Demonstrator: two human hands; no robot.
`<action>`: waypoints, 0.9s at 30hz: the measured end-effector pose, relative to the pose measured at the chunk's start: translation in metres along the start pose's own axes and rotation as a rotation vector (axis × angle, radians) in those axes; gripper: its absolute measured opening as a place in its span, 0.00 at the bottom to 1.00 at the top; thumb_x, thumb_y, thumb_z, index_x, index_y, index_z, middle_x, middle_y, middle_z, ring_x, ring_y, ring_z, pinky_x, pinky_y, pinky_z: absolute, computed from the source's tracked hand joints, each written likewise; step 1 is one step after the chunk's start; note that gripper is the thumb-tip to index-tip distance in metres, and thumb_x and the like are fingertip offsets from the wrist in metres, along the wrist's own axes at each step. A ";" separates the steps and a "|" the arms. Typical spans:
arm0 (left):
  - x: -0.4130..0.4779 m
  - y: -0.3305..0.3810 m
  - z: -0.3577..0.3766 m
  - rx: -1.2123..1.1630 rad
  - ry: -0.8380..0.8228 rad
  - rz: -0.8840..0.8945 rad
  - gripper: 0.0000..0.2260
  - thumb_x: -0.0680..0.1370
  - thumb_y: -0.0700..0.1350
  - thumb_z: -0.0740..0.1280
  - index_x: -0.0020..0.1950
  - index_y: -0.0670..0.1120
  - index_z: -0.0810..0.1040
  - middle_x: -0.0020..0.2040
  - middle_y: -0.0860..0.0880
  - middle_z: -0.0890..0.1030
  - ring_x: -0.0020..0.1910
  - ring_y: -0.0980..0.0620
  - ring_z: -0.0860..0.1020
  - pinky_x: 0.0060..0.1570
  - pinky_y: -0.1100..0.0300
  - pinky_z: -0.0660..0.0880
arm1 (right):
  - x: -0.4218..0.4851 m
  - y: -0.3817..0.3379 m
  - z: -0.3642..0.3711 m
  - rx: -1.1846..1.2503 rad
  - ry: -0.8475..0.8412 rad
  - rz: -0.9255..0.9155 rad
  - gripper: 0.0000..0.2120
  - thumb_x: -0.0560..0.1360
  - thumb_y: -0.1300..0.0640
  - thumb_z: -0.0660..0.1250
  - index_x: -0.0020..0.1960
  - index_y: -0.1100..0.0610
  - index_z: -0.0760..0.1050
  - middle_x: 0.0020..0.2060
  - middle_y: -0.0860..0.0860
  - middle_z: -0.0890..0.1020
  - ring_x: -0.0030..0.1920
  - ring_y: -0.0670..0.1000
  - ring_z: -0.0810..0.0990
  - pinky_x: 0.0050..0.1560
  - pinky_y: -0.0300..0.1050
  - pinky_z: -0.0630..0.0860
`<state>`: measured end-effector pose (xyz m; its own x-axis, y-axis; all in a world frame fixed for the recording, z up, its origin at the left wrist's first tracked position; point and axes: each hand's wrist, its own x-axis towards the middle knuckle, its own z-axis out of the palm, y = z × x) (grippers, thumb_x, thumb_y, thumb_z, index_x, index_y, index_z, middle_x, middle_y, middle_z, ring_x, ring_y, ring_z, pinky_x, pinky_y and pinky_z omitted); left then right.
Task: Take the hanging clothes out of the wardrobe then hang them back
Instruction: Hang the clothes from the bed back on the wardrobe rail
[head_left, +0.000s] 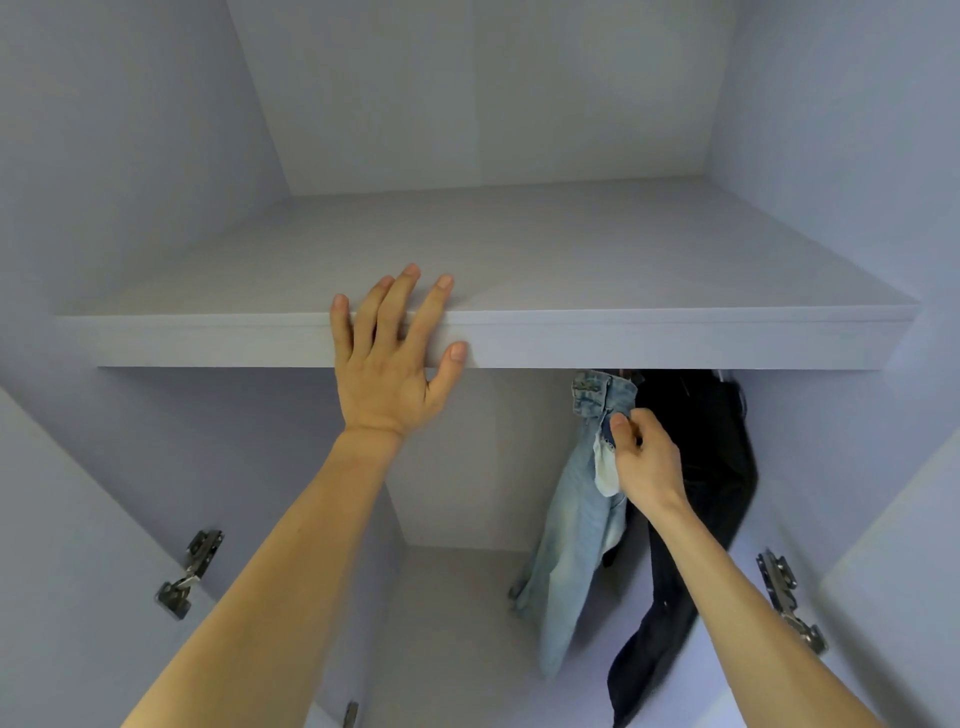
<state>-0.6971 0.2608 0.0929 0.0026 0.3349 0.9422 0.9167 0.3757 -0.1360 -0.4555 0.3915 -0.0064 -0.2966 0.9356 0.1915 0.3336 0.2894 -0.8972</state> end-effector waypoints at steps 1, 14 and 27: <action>0.000 0.000 0.000 0.004 -0.003 0.000 0.24 0.81 0.60 0.55 0.75 0.53 0.68 0.72 0.46 0.72 0.69 0.45 0.69 0.75 0.42 0.53 | 0.005 0.003 0.002 -0.038 -0.019 0.012 0.14 0.83 0.54 0.59 0.40 0.57 0.64 0.31 0.49 0.70 0.31 0.46 0.68 0.32 0.37 0.65; 0.000 -0.002 -0.002 0.012 -0.023 0.004 0.24 0.81 0.60 0.55 0.75 0.53 0.68 0.69 0.46 0.75 0.68 0.45 0.70 0.74 0.41 0.55 | 0.031 0.044 -0.044 -0.421 0.125 0.061 0.11 0.84 0.52 0.55 0.46 0.58 0.67 0.36 0.56 0.77 0.36 0.58 0.72 0.38 0.48 0.66; -0.001 0.001 -0.008 -0.005 -0.087 -0.009 0.24 0.82 0.59 0.55 0.76 0.52 0.66 0.71 0.44 0.72 0.69 0.43 0.68 0.74 0.40 0.53 | 0.021 0.058 -0.061 -0.470 0.285 0.213 0.14 0.83 0.50 0.55 0.58 0.59 0.72 0.56 0.60 0.78 0.54 0.66 0.77 0.45 0.52 0.68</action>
<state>-0.6931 0.2538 0.0946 -0.0398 0.4056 0.9132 0.9186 0.3745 -0.1263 -0.3880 0.4399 -0.0298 0.0505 0.9816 0.1843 0.7396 0.0872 -0.6674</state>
